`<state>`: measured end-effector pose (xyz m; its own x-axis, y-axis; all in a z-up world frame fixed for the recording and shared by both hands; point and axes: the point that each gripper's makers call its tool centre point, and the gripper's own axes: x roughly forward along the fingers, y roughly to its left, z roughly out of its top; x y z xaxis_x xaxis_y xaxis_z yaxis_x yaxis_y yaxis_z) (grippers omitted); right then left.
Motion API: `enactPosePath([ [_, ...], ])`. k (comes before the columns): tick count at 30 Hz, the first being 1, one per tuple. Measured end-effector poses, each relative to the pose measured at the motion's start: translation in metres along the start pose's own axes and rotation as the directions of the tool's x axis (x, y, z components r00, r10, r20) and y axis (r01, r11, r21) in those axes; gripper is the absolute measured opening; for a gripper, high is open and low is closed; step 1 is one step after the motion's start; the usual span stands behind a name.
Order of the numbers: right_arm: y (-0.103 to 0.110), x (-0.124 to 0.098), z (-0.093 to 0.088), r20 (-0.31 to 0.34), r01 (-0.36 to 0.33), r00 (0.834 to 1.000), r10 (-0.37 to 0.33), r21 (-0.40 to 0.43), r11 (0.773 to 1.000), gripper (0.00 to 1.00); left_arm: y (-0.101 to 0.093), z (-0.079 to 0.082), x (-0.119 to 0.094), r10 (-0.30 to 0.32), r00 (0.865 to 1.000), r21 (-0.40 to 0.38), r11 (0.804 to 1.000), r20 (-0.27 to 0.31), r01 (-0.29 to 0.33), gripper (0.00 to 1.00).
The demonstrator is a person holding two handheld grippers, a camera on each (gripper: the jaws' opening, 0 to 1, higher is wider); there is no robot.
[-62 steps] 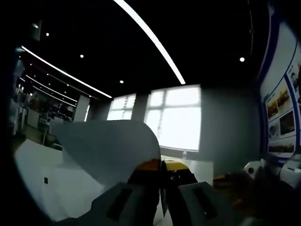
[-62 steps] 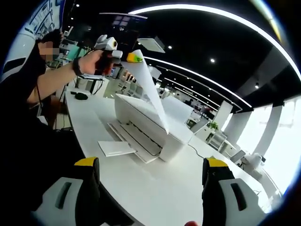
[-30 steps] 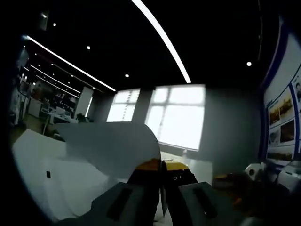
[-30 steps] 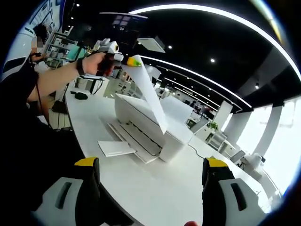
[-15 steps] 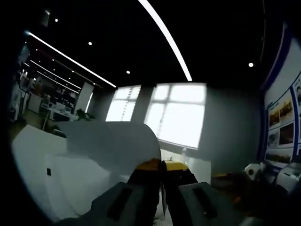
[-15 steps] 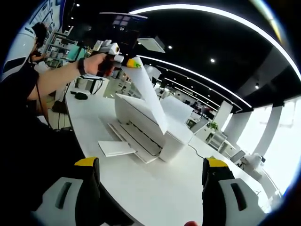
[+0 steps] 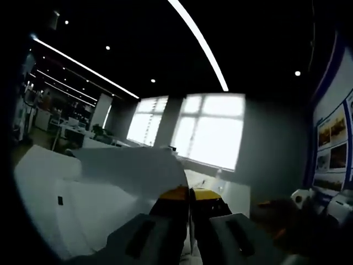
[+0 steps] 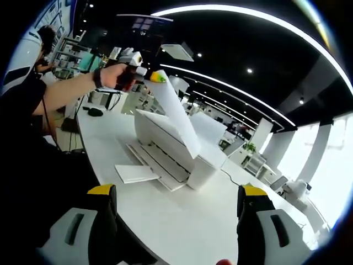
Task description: Remove the paper from the printer output slot and place it on top of the printer
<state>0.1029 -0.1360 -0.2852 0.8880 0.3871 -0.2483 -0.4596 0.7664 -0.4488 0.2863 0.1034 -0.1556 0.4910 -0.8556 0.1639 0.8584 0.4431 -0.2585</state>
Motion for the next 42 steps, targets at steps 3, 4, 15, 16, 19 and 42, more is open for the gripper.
enactPosePath([
  [3, 0.000, 0.000, 0.000, -0.002, -0.001, 1.000, 0.001, -0.001, 1.000, 0.85, 0.003, 0.000, 0.000, 0.004, 1.000, -0.006, 1.000, 0.002, -0.004, 0.06],
  [4, 0.001, 0.000, 0.000, -0.002, -0.002, 1.000, 0.002, -0.001, 1.000, 0.85, 0.003, 0.000, 0.000, 0.006, 1.000, -0.008, 1.000, 0.003, -0.006, 0.06],
  [15, -0.001, 0.000, 0.001, 0.000, 0.003, 1.000, -0.003, 0.000, 1.000, 0.85, 0.008, 0.003, 0.002, 0.009, 1.000, -0.007, 1.000, 0.001, -0.009, 0.06],
  [16, -0.001, 0.000, 0.000, -0.001, 0.003, 1.000, -0.003, 0.000, 1.000, 0.85, 0.009, 0.003, 0.003, 0.011, 1.000, -0.008, 1.000, 0.000, -0.011, 0.06],
  [19, -0.001, 0.001, 0.001, -0.001, 0.002, 1.000, -0.002, 0.000, 1.000, 0.85, 0.009, 0.003, 0.003, 0.014, 1.000, -0.009, 1.000, 0.001, -0.014, 0.06],
  [42, -0.001, 0.001, 0.000, -0.004, 0.003, 1.000, -0.003, -0.001, 1.000, 0.85, 0.017, -0.003, 0.007, 0.031, 1.000, -0.015, 0.999, 0.002, -0.031, 0.06],
])
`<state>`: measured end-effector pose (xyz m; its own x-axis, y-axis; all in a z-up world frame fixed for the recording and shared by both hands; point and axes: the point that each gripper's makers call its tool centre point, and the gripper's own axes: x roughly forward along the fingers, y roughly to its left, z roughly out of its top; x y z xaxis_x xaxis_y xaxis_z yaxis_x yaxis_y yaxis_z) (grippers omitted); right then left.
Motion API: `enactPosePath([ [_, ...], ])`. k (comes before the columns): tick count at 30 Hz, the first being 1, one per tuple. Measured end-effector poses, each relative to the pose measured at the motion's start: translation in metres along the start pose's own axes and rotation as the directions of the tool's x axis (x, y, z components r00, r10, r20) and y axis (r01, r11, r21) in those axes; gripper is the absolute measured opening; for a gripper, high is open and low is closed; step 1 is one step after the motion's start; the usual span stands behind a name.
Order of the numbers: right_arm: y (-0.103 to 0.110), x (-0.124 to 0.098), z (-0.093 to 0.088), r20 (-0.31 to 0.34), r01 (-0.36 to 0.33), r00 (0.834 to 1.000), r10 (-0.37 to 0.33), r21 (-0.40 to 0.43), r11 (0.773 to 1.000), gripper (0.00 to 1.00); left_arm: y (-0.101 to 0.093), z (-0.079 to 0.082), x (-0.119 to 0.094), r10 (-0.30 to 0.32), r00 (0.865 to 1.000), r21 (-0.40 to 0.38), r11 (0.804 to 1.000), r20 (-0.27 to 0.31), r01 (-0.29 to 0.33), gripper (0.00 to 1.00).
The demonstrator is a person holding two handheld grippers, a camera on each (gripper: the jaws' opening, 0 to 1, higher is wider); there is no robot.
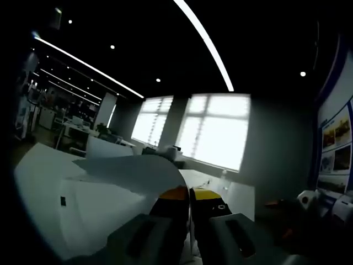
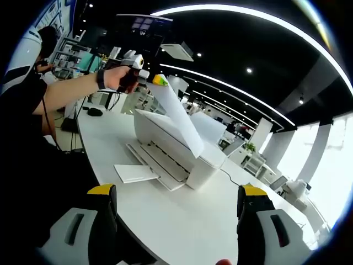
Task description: Remove the paper from the printer output slot and place it on top of the printer
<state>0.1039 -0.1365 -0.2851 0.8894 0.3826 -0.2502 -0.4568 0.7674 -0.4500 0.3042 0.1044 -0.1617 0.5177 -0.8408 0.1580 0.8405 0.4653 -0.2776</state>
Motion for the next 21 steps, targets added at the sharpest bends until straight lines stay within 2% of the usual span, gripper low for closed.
enactPosePath([
  [14, 0.000, 0.000, -0.001, -0.001, -0.001, 1.000, 0.001, -0.001, 1.000, 0.85, 0.012, -0.005, -0.003, 0.018, 1.000, -0.021, 1.000, -0.012, -0.018, 0.06],
  [21, 0.001, 0.000, -0.001, 0.000, -0.002, 1.000, 0.002, 0.002, 1.000, 0.85, 0.023, -0.006, -0.006, 0.036, 0.999, -0.055, 0.998, -0.012, -0.037, 0.06],
])
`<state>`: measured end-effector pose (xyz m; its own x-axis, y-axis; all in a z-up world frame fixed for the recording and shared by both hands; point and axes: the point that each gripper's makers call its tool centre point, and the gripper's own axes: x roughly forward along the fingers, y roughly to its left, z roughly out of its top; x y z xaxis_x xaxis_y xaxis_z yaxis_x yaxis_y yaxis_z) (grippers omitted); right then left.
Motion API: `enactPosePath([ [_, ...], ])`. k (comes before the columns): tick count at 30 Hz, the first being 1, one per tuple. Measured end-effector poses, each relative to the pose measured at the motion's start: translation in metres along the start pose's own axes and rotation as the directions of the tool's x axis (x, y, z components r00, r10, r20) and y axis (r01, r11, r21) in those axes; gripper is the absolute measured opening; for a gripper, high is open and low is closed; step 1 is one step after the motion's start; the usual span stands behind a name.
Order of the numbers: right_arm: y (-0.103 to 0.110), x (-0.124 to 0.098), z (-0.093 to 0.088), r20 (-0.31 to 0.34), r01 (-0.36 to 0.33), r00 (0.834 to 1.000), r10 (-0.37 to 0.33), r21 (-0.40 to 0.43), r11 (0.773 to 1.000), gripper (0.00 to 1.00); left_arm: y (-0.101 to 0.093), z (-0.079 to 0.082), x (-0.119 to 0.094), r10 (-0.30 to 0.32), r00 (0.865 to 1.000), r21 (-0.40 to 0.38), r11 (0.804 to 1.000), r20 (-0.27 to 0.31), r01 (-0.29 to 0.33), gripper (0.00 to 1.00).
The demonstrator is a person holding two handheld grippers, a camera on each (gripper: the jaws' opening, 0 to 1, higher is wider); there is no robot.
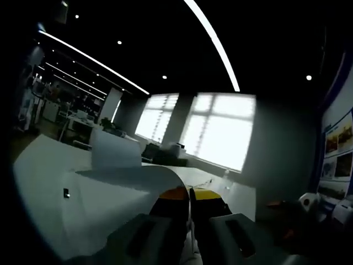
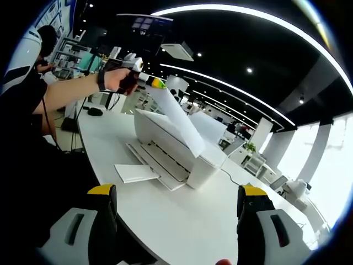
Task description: Remove the paper from the printer output slot and place it on top of the printer
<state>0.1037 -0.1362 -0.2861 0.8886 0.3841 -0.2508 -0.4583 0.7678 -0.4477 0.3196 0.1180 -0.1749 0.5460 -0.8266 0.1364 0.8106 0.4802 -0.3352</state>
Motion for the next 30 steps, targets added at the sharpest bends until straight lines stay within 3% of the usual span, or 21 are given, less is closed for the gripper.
enactPosePath([
  [30, 0.000, 0.001, -0.001, -0.006, 0.003, 1.000, -0.003, -0.003, 1.000, 0.85, 0.024, -0.010, -0.007, 0.047, 0.999, -0.086, 0.995, 0.005, -0.046, 0.06],
])
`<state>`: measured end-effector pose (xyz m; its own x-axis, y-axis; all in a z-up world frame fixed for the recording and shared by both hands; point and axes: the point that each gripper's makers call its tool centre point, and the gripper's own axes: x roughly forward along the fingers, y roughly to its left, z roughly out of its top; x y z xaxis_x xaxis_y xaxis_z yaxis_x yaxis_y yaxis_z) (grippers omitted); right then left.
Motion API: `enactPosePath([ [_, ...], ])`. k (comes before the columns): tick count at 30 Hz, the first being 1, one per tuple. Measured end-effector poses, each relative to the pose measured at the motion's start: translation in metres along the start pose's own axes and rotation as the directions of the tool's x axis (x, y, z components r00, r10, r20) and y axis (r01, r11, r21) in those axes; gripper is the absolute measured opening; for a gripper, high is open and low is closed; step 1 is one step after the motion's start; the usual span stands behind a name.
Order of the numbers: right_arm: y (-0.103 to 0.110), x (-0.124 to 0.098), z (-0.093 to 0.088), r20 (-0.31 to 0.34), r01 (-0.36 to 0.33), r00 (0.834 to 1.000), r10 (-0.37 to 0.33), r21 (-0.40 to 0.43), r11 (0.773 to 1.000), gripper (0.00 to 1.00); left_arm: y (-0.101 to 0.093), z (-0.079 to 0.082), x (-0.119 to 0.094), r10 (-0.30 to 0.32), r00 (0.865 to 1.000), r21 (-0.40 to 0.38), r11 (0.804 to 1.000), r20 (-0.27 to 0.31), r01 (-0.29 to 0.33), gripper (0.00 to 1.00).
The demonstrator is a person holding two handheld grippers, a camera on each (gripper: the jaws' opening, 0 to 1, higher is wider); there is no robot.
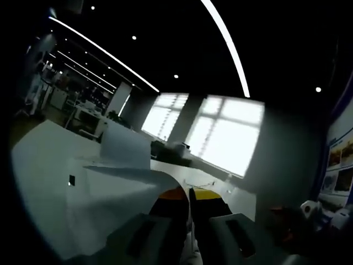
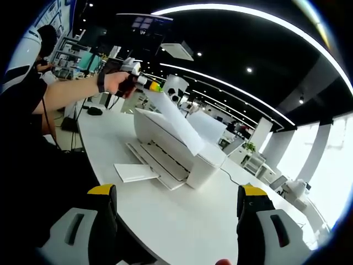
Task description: Remove the paper from the printer output slot and place it on top of the printer
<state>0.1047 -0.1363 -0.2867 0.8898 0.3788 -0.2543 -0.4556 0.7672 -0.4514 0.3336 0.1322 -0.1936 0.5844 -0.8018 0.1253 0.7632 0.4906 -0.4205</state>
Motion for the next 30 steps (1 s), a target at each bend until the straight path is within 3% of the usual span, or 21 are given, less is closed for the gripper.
enactPosePath([
  [13, -0.002, 0.001, -0.002, -0.012, 0.016, 1.000, -0.016, -0.018, 1.000, 0.85, 0.008, -0.006, -0.005, 0.012, 1.000, -0.068, 0.998, 0.010, -0.011, 0.06],
  [30, 0.000, 0.001, -0.001, -0.006, 0.005, 1.000, -0.005, -0.011, 1.000, 0.85, 0.015, -0.008, -0.005, 0.026, 1.000, -0.093, 0.995, 0.009, -0.025, 0.06],
])
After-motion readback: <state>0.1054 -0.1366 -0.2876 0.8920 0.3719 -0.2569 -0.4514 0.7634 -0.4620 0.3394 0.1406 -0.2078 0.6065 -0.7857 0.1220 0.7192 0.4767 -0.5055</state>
